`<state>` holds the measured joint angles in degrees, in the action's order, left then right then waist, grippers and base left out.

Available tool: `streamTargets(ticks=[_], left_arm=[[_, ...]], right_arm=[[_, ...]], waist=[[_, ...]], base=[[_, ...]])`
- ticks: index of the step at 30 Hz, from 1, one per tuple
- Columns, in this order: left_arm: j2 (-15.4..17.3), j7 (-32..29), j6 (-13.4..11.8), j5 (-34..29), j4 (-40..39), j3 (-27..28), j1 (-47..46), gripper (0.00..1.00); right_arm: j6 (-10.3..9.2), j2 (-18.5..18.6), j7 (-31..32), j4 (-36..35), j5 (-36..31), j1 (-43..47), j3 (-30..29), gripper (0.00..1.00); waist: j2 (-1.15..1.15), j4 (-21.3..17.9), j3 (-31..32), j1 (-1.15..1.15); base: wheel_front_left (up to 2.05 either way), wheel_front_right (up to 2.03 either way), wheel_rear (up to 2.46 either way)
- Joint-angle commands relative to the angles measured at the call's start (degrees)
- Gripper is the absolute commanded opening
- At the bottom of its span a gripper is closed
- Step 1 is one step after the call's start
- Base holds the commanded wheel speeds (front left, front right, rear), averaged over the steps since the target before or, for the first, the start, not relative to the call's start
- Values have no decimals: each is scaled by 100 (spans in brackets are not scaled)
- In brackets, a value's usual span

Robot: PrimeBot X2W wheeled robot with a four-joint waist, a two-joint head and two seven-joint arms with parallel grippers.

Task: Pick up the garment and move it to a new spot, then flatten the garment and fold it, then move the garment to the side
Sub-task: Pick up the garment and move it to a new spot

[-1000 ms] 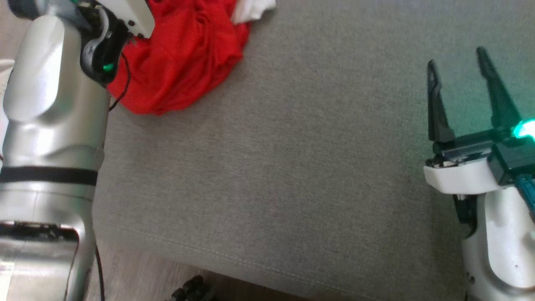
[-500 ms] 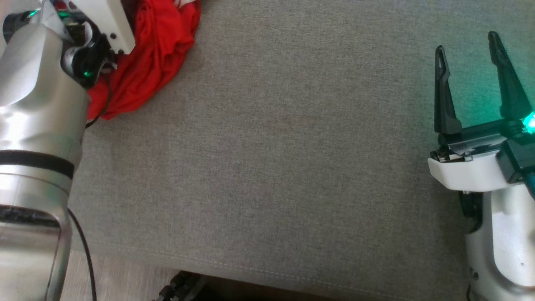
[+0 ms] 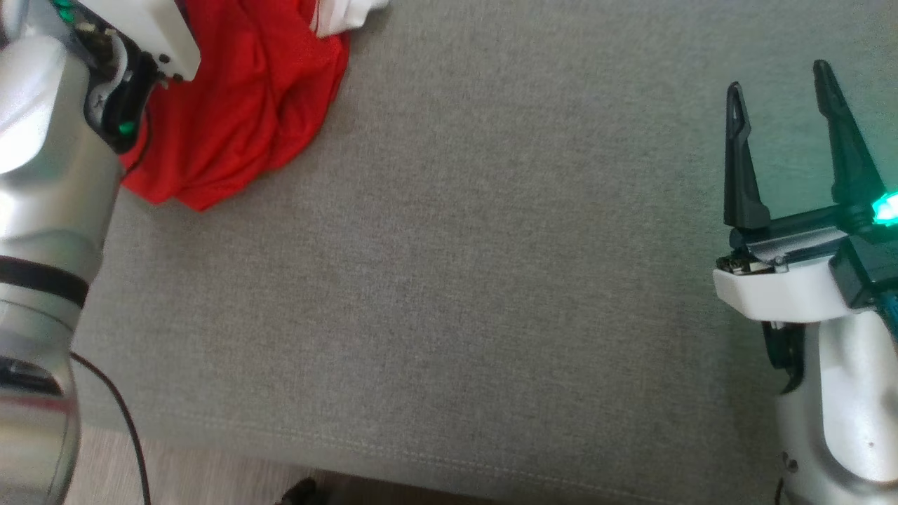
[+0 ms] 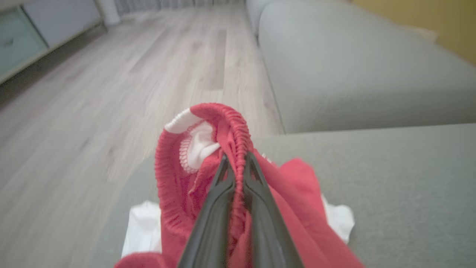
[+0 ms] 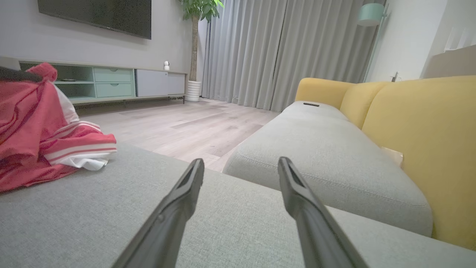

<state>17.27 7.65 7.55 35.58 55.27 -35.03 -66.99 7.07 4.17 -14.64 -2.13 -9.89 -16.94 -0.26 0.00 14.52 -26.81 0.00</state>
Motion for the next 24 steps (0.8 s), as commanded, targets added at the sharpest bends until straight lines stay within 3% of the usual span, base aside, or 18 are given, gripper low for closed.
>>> streamTargets(ticks=[1, 10, 18, 20, 21, 24], left_arm=[[416, 210, -7, 50, -276, -5, -330, 0], [982, 667, -7, -84, -1163, -1044, -539, 0], [935, 691, -7, -208, -1792, -1502, -751, 0], [922, 555, -7, -35, -2017, -1649, -854, 0], [922, 555, -7, -35, -2017, -1649, -854, 0], [926, 412, -7, 79, -2164, -1770, -973, 0]], right_arm=[[42, -80, -36, -152, 48, 63, 138, 100], [42, -126, -36, -121, 577, 205, 351, 100], [42, -128, -36, -230, 1105, 397, 675, 100], [42, -128, -36, -334, 1359, 445, 931, 100], [42, -128, -36, -334, 1359, 445, 931, 100], [42, -128, -36, -451, 1564, 483, 1099, 100]], waist=[[0, -77, 303, 0], [0, -659, 1297, 0], [0, -1541, 1815, 0], [0, -2045, 1914, 0], [0, -2045, 1914, 0], [0, -2547, 1916, 0]], base=[[0, 0, 0], [0, 0, 0], [0, 0, 0], [0, 0, 0], [0, 0, 0], [0, 0, 0]])
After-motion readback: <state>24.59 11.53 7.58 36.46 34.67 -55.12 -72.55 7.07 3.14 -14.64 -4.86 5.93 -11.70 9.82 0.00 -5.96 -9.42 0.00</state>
